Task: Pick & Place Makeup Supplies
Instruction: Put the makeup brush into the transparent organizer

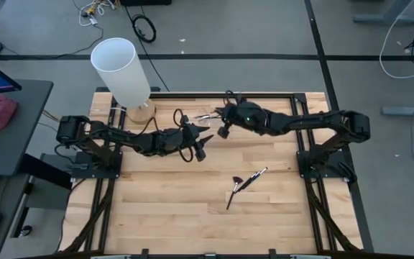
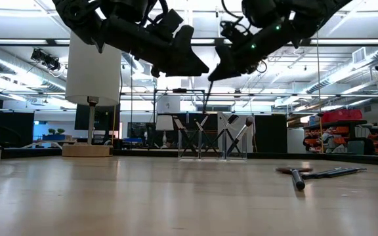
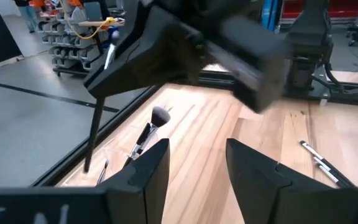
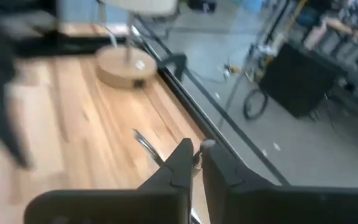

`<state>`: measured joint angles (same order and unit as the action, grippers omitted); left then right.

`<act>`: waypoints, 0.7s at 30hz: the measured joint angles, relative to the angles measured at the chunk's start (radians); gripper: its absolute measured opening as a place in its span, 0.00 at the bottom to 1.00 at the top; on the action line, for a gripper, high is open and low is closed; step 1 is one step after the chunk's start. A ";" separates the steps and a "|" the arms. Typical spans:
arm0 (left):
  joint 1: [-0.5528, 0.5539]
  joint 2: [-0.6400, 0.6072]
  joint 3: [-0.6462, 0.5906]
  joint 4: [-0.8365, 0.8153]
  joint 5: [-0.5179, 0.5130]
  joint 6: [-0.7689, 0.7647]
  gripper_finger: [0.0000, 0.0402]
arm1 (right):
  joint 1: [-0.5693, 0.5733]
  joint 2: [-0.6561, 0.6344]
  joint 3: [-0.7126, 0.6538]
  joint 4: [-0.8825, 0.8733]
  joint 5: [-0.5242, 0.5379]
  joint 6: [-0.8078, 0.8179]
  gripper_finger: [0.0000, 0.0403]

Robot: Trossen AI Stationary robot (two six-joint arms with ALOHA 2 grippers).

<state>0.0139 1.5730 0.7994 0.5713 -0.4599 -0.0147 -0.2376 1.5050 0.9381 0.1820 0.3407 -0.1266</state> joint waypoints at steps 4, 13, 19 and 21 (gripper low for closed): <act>0.000 0.000 0.000 0.000 0.000 0.000 0.40 | -0.054 0.000 0.004 -0.088 0.000 0.047 0.04; 0.000 0.000 0.000 0.001 0.021 -0.109 0.40 | -0.133 0.088 0.003 -0.156 -0.089 0.122 0.04; 0.000 0.000 0.000 0.003 0.023 -0.106 0.41 | -0.136 0.165 0.003 -0.077 -0.106 0.094 0.09; 0.000 0.000 0.000 0.003 0.023 -0.106 0.41 | -0.137 0.173 0.003 -0.062 -0.106 0.094 0.11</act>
<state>0.0139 1.5734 0.7994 0.5739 -0.4366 -0.1203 -0.3744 1.6781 0.9413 0.1196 0.2345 -0.0325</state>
